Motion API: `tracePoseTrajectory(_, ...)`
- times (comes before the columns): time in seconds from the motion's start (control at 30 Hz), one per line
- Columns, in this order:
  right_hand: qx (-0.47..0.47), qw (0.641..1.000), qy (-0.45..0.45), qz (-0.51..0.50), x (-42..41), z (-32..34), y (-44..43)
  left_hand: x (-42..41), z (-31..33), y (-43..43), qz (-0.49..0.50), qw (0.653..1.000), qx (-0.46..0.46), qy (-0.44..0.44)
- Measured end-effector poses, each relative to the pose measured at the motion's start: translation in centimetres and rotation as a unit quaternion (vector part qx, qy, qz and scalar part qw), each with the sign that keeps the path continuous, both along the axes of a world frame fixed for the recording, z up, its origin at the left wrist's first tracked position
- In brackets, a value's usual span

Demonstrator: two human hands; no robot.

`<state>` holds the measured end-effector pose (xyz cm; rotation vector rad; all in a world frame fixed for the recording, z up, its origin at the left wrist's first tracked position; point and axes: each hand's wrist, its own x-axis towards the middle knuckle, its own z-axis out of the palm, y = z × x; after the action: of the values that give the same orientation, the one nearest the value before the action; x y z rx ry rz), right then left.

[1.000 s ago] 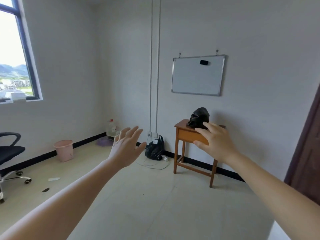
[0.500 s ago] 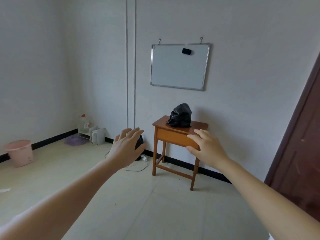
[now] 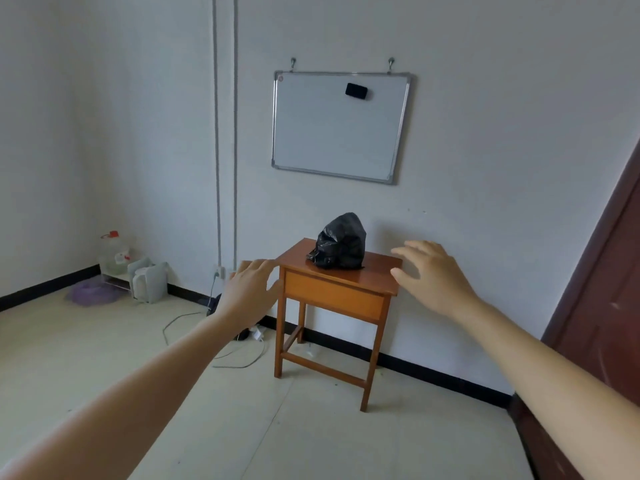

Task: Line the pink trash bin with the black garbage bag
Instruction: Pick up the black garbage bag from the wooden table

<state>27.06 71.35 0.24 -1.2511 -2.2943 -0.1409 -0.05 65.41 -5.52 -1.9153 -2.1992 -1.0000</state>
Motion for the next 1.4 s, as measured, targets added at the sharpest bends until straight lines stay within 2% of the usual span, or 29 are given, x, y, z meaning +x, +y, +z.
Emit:
tracePoseTrajectory(0.2,-0.088,0.992,-0.077,-0.047,5.1,-6.3,8.8,4.3,-5.3,10.7,-0.053,0.996,-0.068,0.023)
tracePoseTrajectory(0.4,-0.097,0.991,-0.031,-0.084,13.8,-5.9,20.5,9.8,-5.9,22.8,-0.049,0.997,-0.063,-0.018)
tracePoseTrajectory(0.6,-0.138,0.988,-0.010,-0.073,19.2,-7.4,31.5,16.0,-8.2,33.0,-0.048,0.993,-0.075,-0.076)
tracePoseTrajectory(0.77,-0.193,0.981,0.001,-0.030,18.2,-11.8,38.9,16.5,-12.2,37.8,-0.003,0.988,-0.120,-0.093)
tracePoseTrajectory(0.87,-0.221,0.975,0.010,0.008,16.0,-14.5,43.2,15.0,-14.1,40.9,0.035,0.982,-0.131,-0.132)
tracePoseTrajectory(1.13,-0.276,0.958,-0.035,0.077,11.3,-17.7,56.7,11.1,-18.3,50.7,0.143,0.959,-0.133,-0.207)
tracePoseTrajectory(1.3,-0.286,0.952,-0.045,0.098,10.8,-18.7,64.8,11.5,-18.8,57.7,0.158,0.954,-0.129,-0.222)
tracePoseTrajectory(1.4,-0.302,0.945,-0.054,0.116,10.3,-20.2,69.3,12.1,-19.3,61.5,0.172,0.956,-0.129,-0.199)
